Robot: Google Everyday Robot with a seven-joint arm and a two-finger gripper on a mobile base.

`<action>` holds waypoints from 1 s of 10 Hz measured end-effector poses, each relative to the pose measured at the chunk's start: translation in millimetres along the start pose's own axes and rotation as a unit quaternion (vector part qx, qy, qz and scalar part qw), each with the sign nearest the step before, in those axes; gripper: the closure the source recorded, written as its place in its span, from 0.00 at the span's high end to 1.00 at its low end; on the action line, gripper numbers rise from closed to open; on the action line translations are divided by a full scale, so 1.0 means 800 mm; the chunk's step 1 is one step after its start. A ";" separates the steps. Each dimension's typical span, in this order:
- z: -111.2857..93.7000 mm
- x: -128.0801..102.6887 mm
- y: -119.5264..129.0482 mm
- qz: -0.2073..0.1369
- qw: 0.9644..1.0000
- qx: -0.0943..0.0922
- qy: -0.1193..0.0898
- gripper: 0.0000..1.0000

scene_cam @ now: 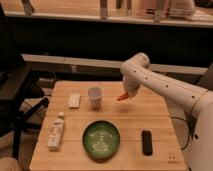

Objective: Place the pepper in the ceramic cup

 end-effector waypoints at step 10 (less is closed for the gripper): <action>-0.020 -0.077 -0.058 -0.092 0.996 0.001 0.004 0.04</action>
